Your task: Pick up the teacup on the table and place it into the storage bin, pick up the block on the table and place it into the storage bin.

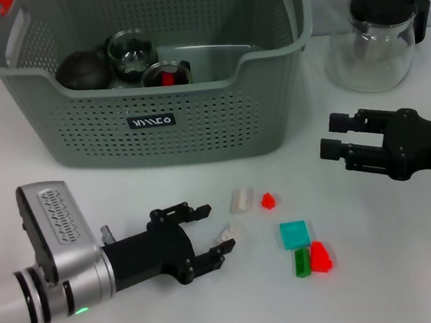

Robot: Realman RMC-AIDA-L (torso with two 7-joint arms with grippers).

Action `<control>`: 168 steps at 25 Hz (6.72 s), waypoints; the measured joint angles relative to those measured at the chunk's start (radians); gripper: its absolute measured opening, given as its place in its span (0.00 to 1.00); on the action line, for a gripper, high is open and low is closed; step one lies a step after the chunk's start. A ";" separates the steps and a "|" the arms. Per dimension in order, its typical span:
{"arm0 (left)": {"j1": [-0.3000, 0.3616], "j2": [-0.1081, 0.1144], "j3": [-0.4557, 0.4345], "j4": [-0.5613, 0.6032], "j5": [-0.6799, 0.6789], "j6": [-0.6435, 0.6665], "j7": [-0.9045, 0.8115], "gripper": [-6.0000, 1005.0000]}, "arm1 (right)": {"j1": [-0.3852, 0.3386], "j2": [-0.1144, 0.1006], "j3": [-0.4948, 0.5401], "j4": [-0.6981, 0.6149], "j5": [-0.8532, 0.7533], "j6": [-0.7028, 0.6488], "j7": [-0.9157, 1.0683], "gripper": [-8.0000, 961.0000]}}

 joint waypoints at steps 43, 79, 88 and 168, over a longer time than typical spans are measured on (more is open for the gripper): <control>-0.006 0.001 -0.026 -0.038 -0.012 -0.052 0.004 0.65 | -0.014 -0.002 -0.002 0.000 0.000 -0.007 0.000 0.67; -0.020 0.000 -0.006 -0.046 0.000 -0.092 0.005 0.40 | -0.007 -0.002 0.000 0.000 0.000 -0.004 0.001 0.67; -0.024 0.000 0.010 -0.042 -0.002 -0.074 -0.003 0.28 | -0.007 -0.002 0.000 0.000 0.000 -0.005 0.001 0.67; 0.176 0.015 -0.125 0.400 0.027 0.484 -0.361 0.66 | 0.254 0.024 -0.518 -0.503 -0.607 -0.151 0.655 0.67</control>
